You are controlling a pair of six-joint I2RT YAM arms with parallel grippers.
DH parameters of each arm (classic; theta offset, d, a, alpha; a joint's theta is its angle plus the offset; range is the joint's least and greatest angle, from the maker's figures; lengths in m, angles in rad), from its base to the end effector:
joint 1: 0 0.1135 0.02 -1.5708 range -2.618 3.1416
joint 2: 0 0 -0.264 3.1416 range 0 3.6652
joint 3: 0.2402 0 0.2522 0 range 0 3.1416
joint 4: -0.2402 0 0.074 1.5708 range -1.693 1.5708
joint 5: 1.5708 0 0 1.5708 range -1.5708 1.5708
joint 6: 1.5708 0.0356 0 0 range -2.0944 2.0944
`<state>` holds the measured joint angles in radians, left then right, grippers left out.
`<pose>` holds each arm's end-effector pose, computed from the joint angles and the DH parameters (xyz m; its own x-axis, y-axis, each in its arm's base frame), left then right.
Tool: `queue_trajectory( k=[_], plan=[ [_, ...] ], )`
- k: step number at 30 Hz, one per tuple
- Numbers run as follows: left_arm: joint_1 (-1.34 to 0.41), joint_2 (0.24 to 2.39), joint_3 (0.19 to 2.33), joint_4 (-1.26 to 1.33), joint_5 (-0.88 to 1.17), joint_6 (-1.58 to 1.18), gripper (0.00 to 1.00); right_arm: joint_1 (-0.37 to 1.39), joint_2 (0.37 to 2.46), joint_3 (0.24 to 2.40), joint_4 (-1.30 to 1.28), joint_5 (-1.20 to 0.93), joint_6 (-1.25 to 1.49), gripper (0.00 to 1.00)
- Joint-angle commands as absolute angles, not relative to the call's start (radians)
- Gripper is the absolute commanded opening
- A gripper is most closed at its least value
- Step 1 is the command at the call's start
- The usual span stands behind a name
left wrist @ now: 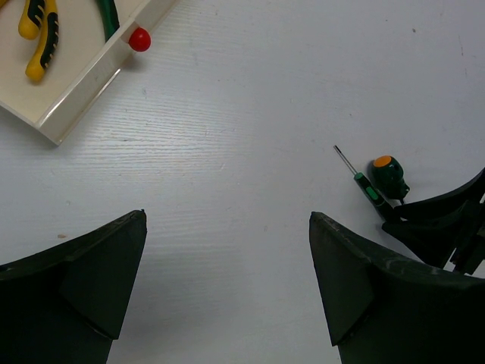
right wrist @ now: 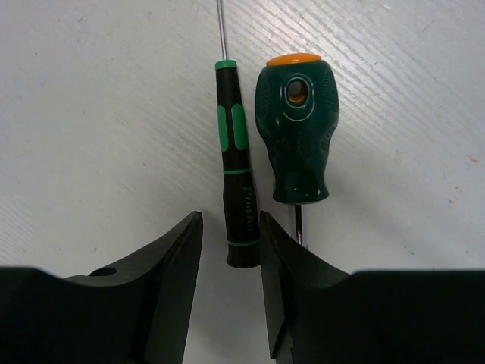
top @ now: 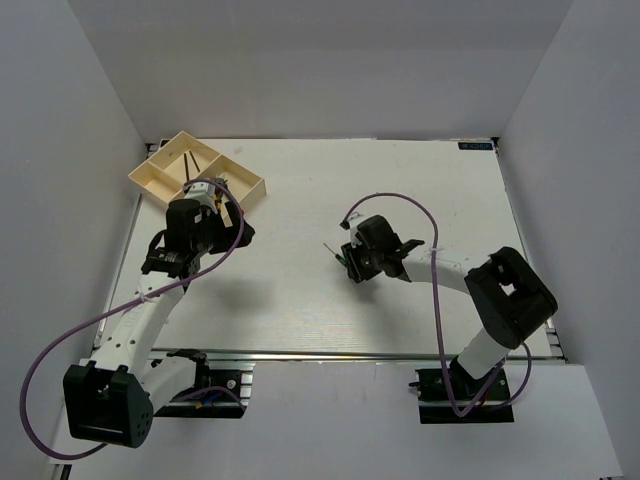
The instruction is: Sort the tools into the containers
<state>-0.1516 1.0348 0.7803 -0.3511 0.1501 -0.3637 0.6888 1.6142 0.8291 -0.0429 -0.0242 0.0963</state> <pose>0.2237 -0.0396 0.2747 -0.6223 -0.2607 -0.7381 0.0530 0.9267 -0.3720 0.2475 0.2049 0.1658 -0.6283 -0.3928 -0.6715 -0.5904 0.8029 0.0828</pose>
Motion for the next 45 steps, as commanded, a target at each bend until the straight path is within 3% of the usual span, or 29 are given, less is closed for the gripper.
queue_trajectory(
  k=[1,9,11,12,14,27,45],
  plan=[
    [-0.147,1.026,0.787,-0.345,0.167,-0.367,0.98,0.707,1.634,0.867,-0.041,-0.008,0.084,0.42],
    [-0.147,1.034,0.787,-0.351,0.184,-0.367,0.98,0.736,1.692,0.907,-0.103,0.044,0.081,0.38],
    [-0.147,1.043,0.79,-0.351,0.189,-0.371,0.98,0.742,1.704,0.916,-0.115,0.063,0.083,0.28],
    [-0.147,1.046,0.788,-0.351,0.201,-0.373,0.98,0.747,1.706,0.926,-0.118,0.067,0.081,0.14],
    [-0.147,1.049,0.785,-0.342,0.25,-0.368,0.98,0.752,1.694,0.933,-0.123,0.063,0.084,0.0],
    [-0.161,1.057,0.779,-0.201,0.514,-0.57,0.98,0.811,1.447,0.963,0.077,-0.124,0.225,0.0],
    [-0.179,1.146,0.775,0.021,0.558,-0.698,0.96,0.877,1.631,1.219,0.198,-0.248,0.356,0.0]
  ],
)
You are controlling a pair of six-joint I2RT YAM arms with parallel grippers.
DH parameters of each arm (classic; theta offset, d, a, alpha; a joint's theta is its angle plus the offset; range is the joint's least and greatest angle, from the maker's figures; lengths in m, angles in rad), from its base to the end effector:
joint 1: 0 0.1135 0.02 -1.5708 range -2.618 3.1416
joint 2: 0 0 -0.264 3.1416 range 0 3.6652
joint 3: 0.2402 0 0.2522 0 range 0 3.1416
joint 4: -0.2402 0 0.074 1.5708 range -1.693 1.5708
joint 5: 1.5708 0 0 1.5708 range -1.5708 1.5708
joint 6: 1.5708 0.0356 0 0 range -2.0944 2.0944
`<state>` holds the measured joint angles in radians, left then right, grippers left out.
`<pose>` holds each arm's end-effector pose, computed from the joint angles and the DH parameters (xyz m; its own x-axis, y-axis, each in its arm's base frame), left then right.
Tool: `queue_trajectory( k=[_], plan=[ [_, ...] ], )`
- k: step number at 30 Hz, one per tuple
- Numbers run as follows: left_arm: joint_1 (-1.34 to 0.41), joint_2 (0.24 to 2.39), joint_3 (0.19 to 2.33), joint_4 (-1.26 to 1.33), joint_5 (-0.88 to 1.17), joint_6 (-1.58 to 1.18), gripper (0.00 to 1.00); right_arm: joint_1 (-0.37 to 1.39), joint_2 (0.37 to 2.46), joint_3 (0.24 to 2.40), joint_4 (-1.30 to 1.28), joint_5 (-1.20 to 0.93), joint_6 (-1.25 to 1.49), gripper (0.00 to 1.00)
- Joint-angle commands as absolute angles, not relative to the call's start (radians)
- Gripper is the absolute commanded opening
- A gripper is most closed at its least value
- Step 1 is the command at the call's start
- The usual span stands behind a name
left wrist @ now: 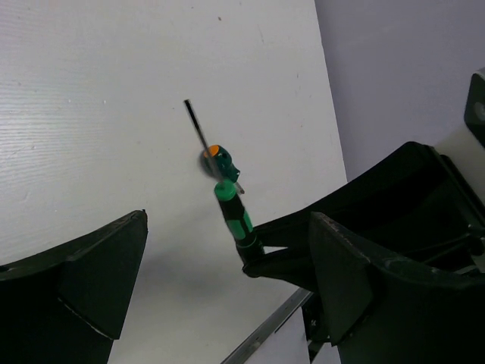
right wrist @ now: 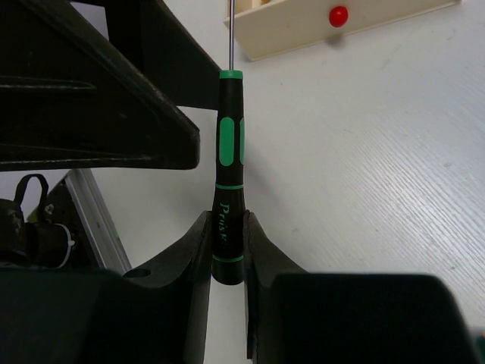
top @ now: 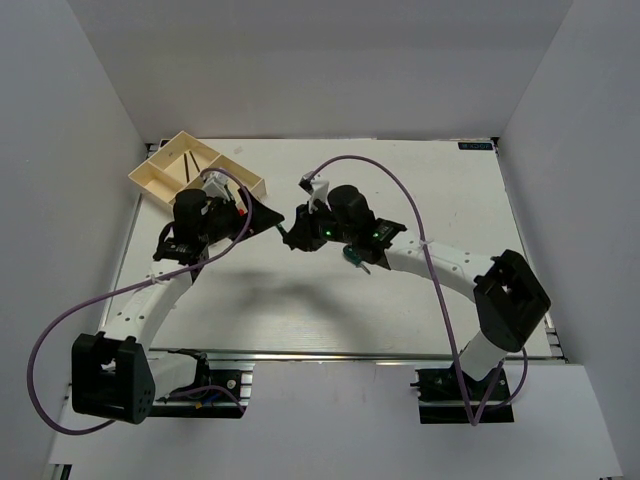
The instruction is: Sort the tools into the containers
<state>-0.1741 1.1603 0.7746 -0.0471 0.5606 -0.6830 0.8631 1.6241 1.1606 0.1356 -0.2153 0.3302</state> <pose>0.2515 -0.0635 0.2753 -0.7130 -0.4173 -0.5634 0.2218 0.6280 -0.7459 0.2432 0.2960 0.2862 -0.4814 -0.0754 -0.8733 -0.7587 0.5347 0.3720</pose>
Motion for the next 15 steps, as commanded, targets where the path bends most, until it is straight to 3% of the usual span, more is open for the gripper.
queue_trajectory(
  k=[1,6,15],
  plan=[
    [-0.179,1.146,0.776,0.023,0.551,-0.699,0.96,0.88,1.634,1.22,0.204,-0.252,0.36,0.0],
    [-0.179,1.146,0.762,0.029,0.517,-0.704,0.89,0.896,1.641,1.221,0.233,-0.276,0.376,0.0],
    [-0.189,1.167,0.723,0.116,0.572,-0.755,0.25,0.916,1.652,1.23,0.248,-0.273,0.379,0.0]
  ],
)
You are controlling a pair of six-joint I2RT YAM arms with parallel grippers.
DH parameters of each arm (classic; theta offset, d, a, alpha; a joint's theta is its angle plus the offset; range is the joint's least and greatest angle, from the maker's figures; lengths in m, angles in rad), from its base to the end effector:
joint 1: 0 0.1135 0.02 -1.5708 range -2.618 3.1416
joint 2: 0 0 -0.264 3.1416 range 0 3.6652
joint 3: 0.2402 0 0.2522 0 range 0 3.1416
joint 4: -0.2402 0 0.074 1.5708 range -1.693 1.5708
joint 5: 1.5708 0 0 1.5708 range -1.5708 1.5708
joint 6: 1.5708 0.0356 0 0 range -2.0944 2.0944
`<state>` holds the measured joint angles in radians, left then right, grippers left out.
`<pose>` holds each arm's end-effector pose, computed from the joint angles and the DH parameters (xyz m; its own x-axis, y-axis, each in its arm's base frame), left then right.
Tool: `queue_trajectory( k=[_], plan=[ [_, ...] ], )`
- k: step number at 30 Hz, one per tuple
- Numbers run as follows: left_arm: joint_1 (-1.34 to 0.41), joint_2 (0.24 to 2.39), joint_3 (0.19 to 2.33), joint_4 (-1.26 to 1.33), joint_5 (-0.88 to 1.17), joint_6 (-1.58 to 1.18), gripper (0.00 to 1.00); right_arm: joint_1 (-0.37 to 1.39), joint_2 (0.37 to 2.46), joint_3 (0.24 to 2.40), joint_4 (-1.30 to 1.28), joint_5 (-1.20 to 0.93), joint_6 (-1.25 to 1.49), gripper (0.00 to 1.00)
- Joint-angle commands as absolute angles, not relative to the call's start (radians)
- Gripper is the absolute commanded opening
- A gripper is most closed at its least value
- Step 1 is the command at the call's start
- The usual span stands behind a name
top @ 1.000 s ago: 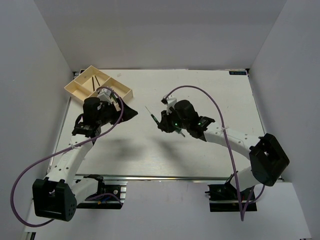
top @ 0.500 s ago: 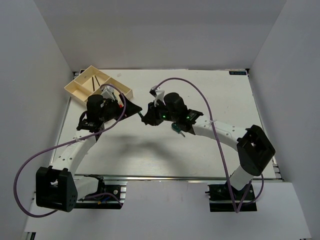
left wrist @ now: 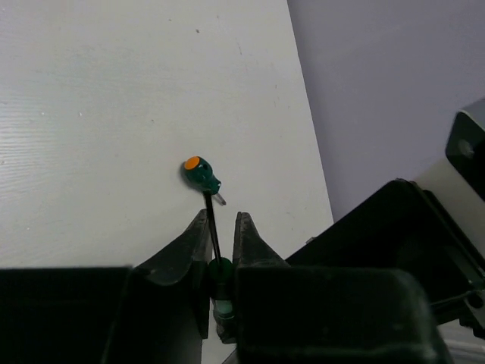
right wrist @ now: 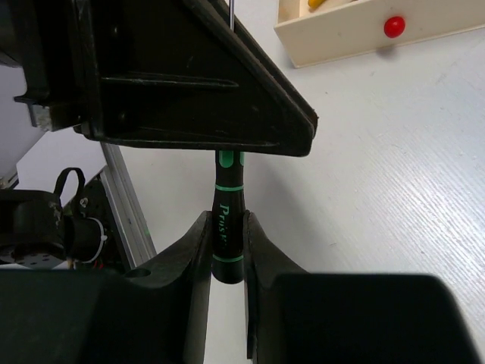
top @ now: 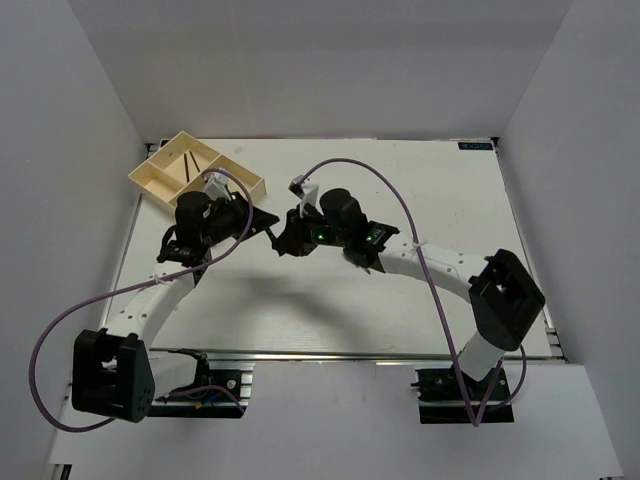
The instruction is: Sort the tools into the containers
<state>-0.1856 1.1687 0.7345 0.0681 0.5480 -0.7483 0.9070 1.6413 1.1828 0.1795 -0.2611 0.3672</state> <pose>0.2537 -0.0665 0.2705 -0.6903 -0.4613 -0.5574 0.2264 0.5939 -0.7720 0.2324 0.3121 0.2924 -0.4864 -0.0589 -0.8717 -0.7920 0.4510 0.4115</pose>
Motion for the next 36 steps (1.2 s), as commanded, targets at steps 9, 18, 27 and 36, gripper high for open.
queue_trajectory(
  k=[9,18,27,36],
  plan=[
    [-0.166,1.143,0.721,0.063,0.514,-0.729,0.0,0.919,1.617,1.177,0.238,-0.198,0.356,0.41],
    [-0.137,1.262,0.882,-0.061,0.328,-0.647,0.0,0.907,1.408,0.97,0.147,0.062,0.256,0.54],
    [-0.032,1.439,1.101,-0.115,0.16,-0.571,0.0,0.899,1.14,0.701,0.089,0.221,0.222,0.58],
    [0.121,1.653,1.382,-0.181,0.026,-0.471,0.0,0.879,0.959,0.526,0.057,0.294,0.221,0.61]
  ],
)
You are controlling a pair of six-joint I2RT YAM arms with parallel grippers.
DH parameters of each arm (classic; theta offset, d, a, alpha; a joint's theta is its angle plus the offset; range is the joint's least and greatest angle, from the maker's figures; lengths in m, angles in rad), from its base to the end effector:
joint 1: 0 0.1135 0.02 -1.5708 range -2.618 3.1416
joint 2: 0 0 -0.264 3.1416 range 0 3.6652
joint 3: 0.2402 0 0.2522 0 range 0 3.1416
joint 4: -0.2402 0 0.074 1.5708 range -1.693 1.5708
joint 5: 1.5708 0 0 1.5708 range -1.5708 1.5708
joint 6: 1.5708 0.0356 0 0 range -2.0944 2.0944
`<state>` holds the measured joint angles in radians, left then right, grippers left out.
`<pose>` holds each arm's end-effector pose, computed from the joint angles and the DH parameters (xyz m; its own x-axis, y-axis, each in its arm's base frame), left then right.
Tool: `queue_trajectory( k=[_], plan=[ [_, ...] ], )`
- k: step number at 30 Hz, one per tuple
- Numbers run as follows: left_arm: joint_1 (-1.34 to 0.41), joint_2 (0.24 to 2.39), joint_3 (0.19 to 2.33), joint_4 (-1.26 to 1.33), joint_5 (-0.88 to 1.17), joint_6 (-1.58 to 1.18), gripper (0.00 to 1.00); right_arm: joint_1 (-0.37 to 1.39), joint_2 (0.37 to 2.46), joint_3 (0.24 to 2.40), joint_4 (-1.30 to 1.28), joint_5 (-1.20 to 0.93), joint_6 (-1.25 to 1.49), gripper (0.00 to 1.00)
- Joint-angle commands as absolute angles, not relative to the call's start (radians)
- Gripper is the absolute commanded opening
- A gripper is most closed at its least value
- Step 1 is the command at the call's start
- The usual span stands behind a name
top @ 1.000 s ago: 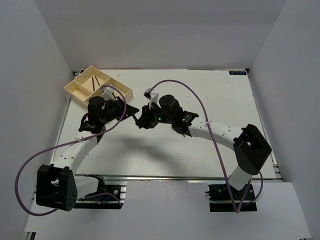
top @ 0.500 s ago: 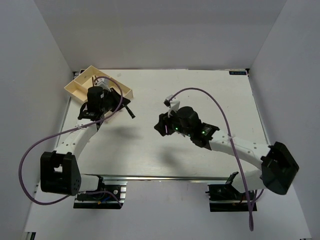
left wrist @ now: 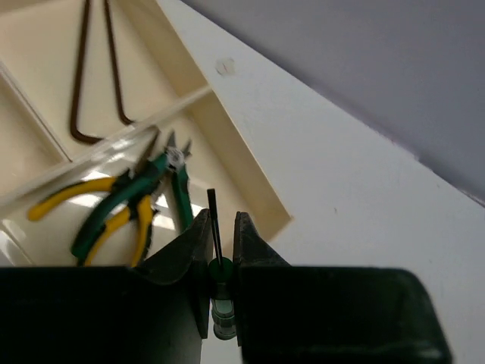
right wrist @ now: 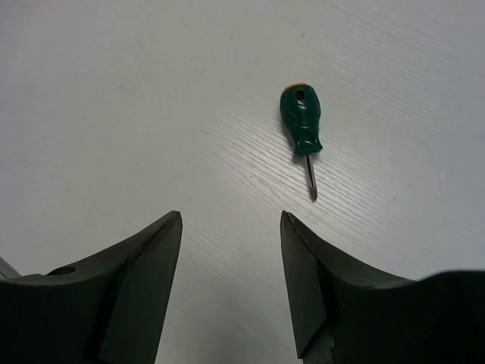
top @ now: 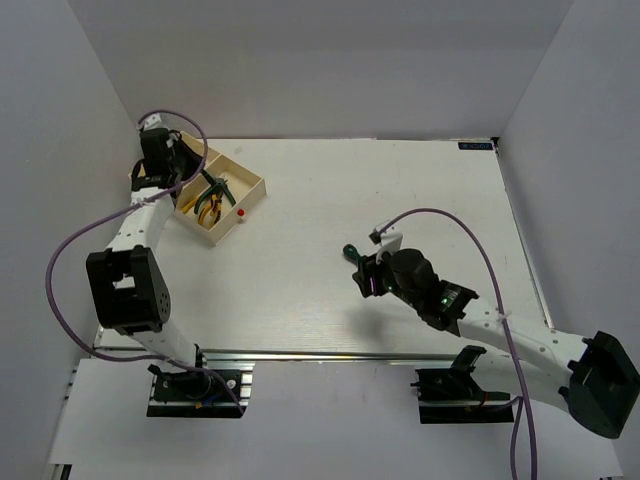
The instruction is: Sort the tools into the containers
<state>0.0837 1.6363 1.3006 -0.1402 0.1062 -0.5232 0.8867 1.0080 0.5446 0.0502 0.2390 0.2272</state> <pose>0.3845 0.0285 0.3028 -0.4008 -0.5322 -0.7457 -0.2188 0.8460 -0.4862 0.1484 0.1687 0.2374 -0.3860 -0.1270 -0.9137 -0.5429 0.8320 0.1137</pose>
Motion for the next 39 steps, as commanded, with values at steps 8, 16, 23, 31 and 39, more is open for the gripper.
queue_trajectory(
  k=[8,16,23,31,39],
  plan=[
    [0.232,1.827,1.578,-0.227,-0.064,-0.425,0.0,0.877,0.893,0.485,0.018,0.333,0.227,0.61],
    [0.294,1.927,1.589,-0.177,-0.11,-0.431,0.0,0.879,0.905,0.462,0.011,0.344,0.238,0.62],
    [0.322,2.022,1.664,-0.18,-0.106,-0.414,0.0,0.876,0.897,0.439,0.002,0.342,0.253,0.63],
    [0.341,2.046,1.657,-0.123,-0.086,-0.428,0.0,0.876,0.91,0.449,0.002,0.333,0.259,0.63],
    [0.341,2.111,1.704,-0.204,-0.046,-0.431,0.03,0.876,0.92,0.451,0.002,0.331,0.265,0.63]
  ],
)
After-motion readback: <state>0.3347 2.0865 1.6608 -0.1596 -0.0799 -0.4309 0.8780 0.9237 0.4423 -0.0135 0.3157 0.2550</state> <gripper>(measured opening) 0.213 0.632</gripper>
